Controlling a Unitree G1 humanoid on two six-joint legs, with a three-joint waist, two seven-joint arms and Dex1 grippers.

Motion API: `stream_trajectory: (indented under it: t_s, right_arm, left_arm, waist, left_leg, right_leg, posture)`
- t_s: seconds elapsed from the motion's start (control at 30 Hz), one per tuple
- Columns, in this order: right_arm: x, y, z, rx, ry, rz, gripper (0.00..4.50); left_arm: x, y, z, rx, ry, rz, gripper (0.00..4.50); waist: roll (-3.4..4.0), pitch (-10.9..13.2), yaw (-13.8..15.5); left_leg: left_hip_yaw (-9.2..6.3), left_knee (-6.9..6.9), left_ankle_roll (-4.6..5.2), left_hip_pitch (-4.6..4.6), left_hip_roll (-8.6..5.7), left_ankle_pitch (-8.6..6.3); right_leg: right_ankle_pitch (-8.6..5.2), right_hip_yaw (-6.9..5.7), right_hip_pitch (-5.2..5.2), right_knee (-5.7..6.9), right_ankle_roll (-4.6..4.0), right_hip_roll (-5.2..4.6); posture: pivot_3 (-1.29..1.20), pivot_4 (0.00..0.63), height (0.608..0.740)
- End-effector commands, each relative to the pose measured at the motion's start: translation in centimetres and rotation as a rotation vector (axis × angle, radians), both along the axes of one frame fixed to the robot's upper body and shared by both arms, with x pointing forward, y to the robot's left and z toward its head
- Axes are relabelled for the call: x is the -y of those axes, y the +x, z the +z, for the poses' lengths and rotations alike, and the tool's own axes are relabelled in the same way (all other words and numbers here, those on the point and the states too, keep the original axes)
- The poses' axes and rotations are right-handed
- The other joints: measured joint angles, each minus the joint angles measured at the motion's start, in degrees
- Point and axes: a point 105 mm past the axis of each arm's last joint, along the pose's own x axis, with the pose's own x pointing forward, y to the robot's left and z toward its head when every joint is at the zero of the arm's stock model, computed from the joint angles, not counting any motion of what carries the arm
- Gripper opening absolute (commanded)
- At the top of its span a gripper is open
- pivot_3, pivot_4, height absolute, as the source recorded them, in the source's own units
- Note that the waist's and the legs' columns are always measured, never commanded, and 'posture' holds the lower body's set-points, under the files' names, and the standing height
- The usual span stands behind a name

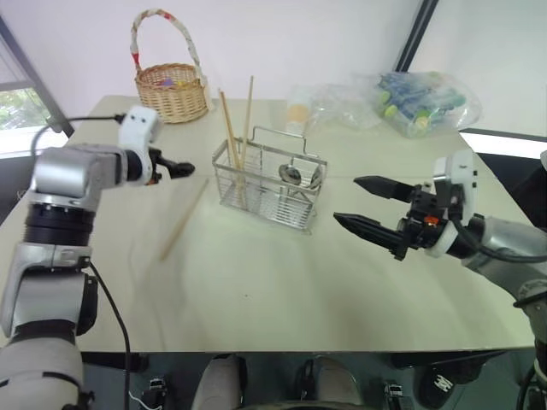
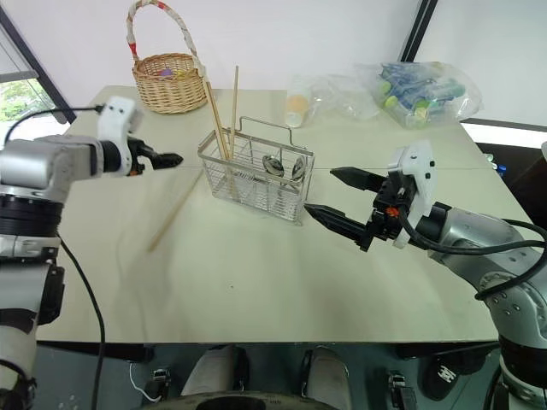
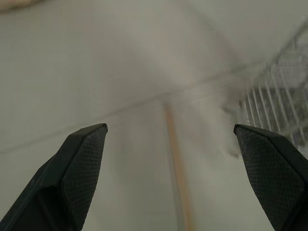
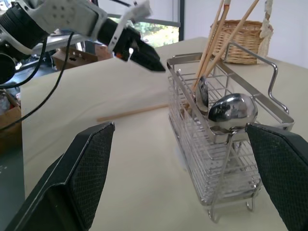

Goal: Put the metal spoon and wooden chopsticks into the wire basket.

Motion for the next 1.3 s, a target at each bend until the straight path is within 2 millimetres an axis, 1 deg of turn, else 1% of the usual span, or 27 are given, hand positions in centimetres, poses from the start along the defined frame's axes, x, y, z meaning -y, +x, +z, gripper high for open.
stream_trajectory:
  t_s: [0.03, 0.1, 0.2, 0.33, 0.5, 0.6, 0.7, 0.77, 0.8, 0.83, 1.0, 1.07, 1.13, 1.2, 1.23, 1.27, 1.3]
  right_arm:
    - [-0.3, -0.9, 0.7, 0.054, -0.032, 0.035, 4.5]
    - [-0.3, -1.2, 0.7, 0.057, -0.035, 0.037, 4.5]
    - [-0.3, -1.3, 1.0, 0.064, -0.031, 0.029, 4.5]
    - [-0.2, -1.4, 1.2, 0.068, -0.019, 0.015, 4.5]
    - [-0.3, -1.5, 1.0, 0.07, 0.0, -0.012, 4.5]
    - [-0.3, -1.6, 0.9, 0.068, 0.007, -0.021, 4.5]
    - [-0.1, -1.7, 0.9, 0.067, 0.01, -0.031, 4.5]
    - [0.0, -1.6, 1.0, 0.068, 0.015, -0.035, 4.5]
    - [0.0, -1.6, 1.1, 0.069, 0.018, -0.036, 4.5]
    - [0.0, -1.5, 1.1, 0.07, 0.02, -0.036, 4.5]
    - [0.1, -1.4, 1.2, 0.067, 0.023, -0.032, 4.5]
    - [0.2, -1.4, 1.1, 0.063, 0.02, -0.029, 4.5]
    - [0.3, -1.4, 1.2, 0.06, 0.018, -0.029, 4.5]
    - [0.4, -1.3, 1.3, 0.055, 0.015, -0.027, 4.5]
    - [0.5, -1.3, 1.3, 0.053, 0.012, -0.025, 4.5]
    - [0.5, -1.3, 1.4, 0.051, 0.009, -0.023, 4.5]
    - [0.6, -1.3, 1.4, 0.049, 0.008, -0.022, 4.5]
  left_arm:
    - [0.4, 0.5, -0.6, -0.017, 0.031, -0.024, 4.44]
    - [0.8, 1.0, -1.9, -0.038, 0.057, -0.032, 4.44]
    - [0.9, 1.8, -3.3, -0.066, 0.067, -0.022, 4.44]
    - [0.8, 2.7, -4.7, -0.1, 0.094, -0.017, 4.44]
    - [0.8, 3.2, -6.2, -0.148, 0.09, 0.004, 4.44]
    - [0.7, 3.4, -6.3, -0.146, 0.085, 0.023, 3.65]
    - [0.8, 3.6, -6.2, -0.138, 0.084, 0.02, 2.09]
    - [1.1, 3.7, -6.1, -0.134, 0.074, 0.018, 1.16]
    - [1.1, 3.7, -6.0, -0.133, 0.072, 0.019, 0.55]
    - [1.1, 3.8, -6.0, -0.128, 0.069, 0.023, 0.07]
    - [0.5, 4.2, -5.0, -0.086, 0.047, 0.072, 0.02]
    - [0.0, 5.0, -3.3, -0.004, 0.014, 0.115, 0.02]
    - [-0.7, 5.9, -0.7, 0.123, -0.035, 0.181, 0.02]
    - [-1.6, 7.0, 4.4, 0.352, -0.165, 0.28, 0.02]
    - [-1.8, 7.1, 7.3, 0.462, -0.265, 0.307, 0.02]
    - [-1.9, 6.9, 9.7, 0.555, -0.347, 0.316, 0.02]
    - [-1.8, 6.7, 11.0, 0.607, -0.394, 0.316, 0.02]
  waist:
    - [0.01, 0.0, -0.1]
    - [0.01, 0.0, -0.1]
    - [-0.02, 0.0, -0.1]
    - [-0.09, 0.1, -0.1]
    - [-0.11, 0.1, -0.1]
    - [-0.11, 0.1, -0.1]
    - [-0.11, 0.1, -0.1]
    - [-0.11, 0.1, -0.1]
    - [-0.12, 0.1, -0.1]
    - [-0.11, 0.1, -0.1]
    - [-0.13, 0.1, -0.1]
    - [-0.14, 0.1, -0.2]
    - [-0.16, 0.1, -0.2]
    - [-0.21, 0.1, -0.2]
    - [-0.25, 0.1, -0.2]
    - [-0.28, 0.2, -0.2]
    - [-0.31, 0.2, -0.2]
  left_leg:
    - [0.0, -0.01, -0.01, -0.03, 0.0, 0.0]
    - [0.0, -0.01, -0.02, -0.04, 0.01, 0.01]
    - [0.02, 0.0, -0.02, -0.04, 0.01, 0.02]
    - [0.03, 0.03, -0.02, -0.04, 0.01, 0.01]
    - [0.04, 0.01, 0.0, -0.08, 0.01, 0.0]
    - [0.03, 0.01, 0.0, -0.09, 0.01, 0.0]
    - [0.04, 0.01, 0.0, -0.08, 0.01, 0.0]
    - [0.03, 0.02, 0.01, -0.08, 0.01, 0.0]
    - [0.03, 0.03, 0.0, -0.08, 0.01, 0.0]
    - [0.03, 0.04, 0.01, -0.08, 0.01, 0.0]
    - [0.01, 0.03, 0.01, -0.08, 0.01, 0.0]
    - [0.01, 0.03, 0.01, -0.09, 0.01, 0.0]
    - [0.01, 0.02, 0.01, -0.12, 0.01, 0.0]
    - [0.01, 0.02, 0.01, -0.17, 0.01, 0.0]
    - [-0.01, 0.03, 0.01, -0.24, 0.02, 0.0]
    - [-0.01, 0.04, 0.0, -0.31, 0.02, 0.01]
    - [-0.04, 0.05, -0.04, -0.42, 0.02, 0.03]
  right_leg:
    - [0.0, 0.0, -0.01, 0.0, 0.0, 0.0]
    - [0.0, 0.0, -0.02, 0.0, 0.0, 0.0]
    - [0.0, 0.0, -0.01, -0.02, 0.0, -0.01]
    - [0.01, 0.0, -0.02, -0.02, -0.01, -0.03]
    - [0.01, -0.01, -0.06, -0.02, 0.0, -0.05]
    - [0.01, -0.02, -0.06, -0.02, 0.0, -0.06]
    - [0.01, -0.02, -0.06, -0.02, 0.0, -0.06]
    - [0.01, -0.02, -0.07, -0.02, 0.01, -0.06]
    - [0.01, -0.02, -0.07, -0.02, 0.01, -0.06]
    - [0.01, -0.02, -0.07, -0.01, 0.01, -0.07]
    - [0.01, -0.02, -0.07, 0.01, 0.01, -0.06]
    - [0.01, -0.02, -0.07, 0.02, 0.01, -0.05]
    - [0.01, -0.02, -0.09, 0.01, 0.01, -0.06]
    - [0.02, -0.02, -0.12, 0.01, 0.01, -0.06]
    - [0.02, -0.02, -0.17, 0.01, 0.01, -0.07]
    - [0.03, -0.02, -0.23, 0.02, 0.01, -0.06]
    - [0.03, -0.02, -0.3, 0.03, 0.01, -0.06]
  posture:
    - [0.0, 0.15, 0.623]
    - [0.0, 0.15, 0.623]
    - [0.0, 0.15, 0.623]
    - [0.0, 0.15, 0.623]
    - [0.0, 0.15, 0.623]
    - [0.0, 0.15, 0.623]
    - [0.0, 0.15, 0.623]
    - [0.0, 0.15, 0.623]
    - [0.0, 0.15, 0.623]
    - [0.0, 0.15, 0.623]
    - [0.0, 0.15, 0.623]
    - [0.0, 0.15, 0.623]
    - [0.0, 0.15, 0.623]
    - [0.0, 0.15, 0.623]
    - [0.0, 0.15, 0.623]
    - [0.0, 0.15, 0.623]
    - [0.0, 0.15, 0.623]
